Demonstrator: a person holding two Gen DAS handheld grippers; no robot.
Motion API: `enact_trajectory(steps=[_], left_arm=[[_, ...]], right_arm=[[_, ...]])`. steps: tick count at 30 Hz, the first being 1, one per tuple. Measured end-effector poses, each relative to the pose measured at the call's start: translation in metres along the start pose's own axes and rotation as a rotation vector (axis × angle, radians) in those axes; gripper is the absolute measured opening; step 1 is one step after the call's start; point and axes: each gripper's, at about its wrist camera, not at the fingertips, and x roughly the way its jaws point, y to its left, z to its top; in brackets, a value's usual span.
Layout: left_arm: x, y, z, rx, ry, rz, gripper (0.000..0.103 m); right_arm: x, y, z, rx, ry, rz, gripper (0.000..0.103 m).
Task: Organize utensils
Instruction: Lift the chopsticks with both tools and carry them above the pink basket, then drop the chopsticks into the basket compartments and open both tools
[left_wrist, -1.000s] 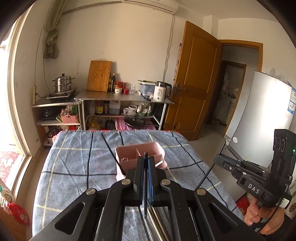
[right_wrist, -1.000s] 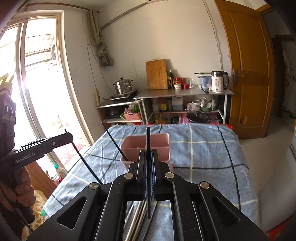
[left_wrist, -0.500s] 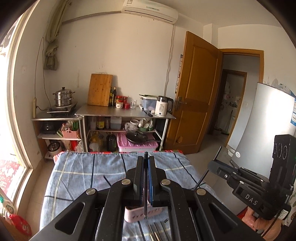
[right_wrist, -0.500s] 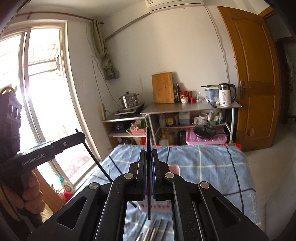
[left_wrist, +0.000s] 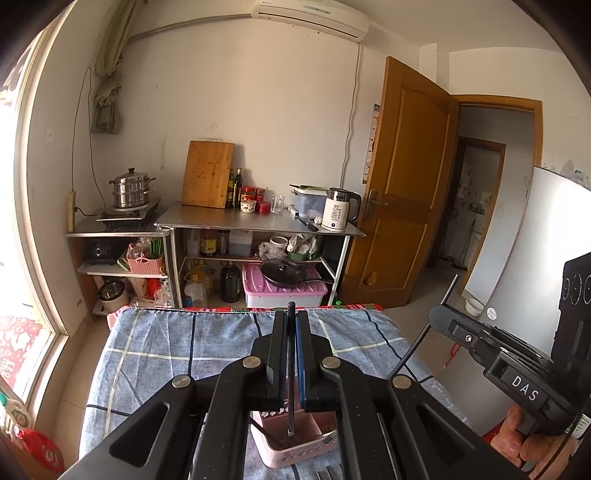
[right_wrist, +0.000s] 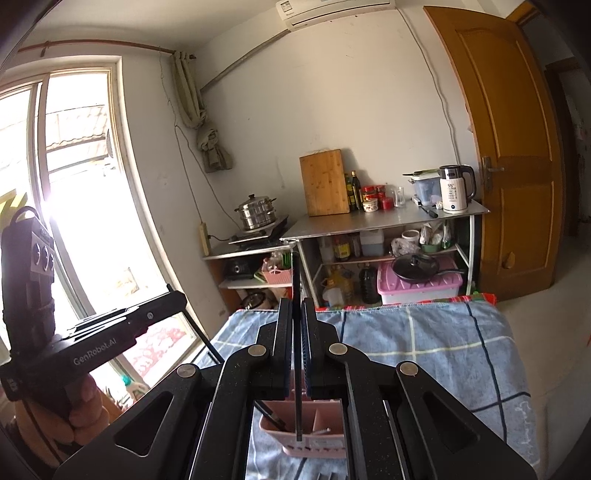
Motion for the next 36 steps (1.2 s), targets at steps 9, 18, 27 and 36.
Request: enact_trajectory(steps=[9,18,27,36], left_arm=[[0.03,0.014,-0.024,-0.011,0.04,-0.006,0.004],[0.051,0.029,-0.053,-0.037,0.098,0.009,0.004],[0.053,0.033,-0.067,-0.033,0.114,0.011,0.004],[0.036,0.028,-0.069,-0.014,0.085,0.018,0.014]], right_arm=[[0.031,-0.006,-0.016,0.0,0.043,-0.01,0.005],[0.05,-0.02,-0.037,0.005,0.116,-0.03,0.005],[0.061,-0.03,-0.055,0.028,0.179,-0.034,0.005],[0.053,-0.032,-0.059,0.018,0.193,-0.044,0.013]])
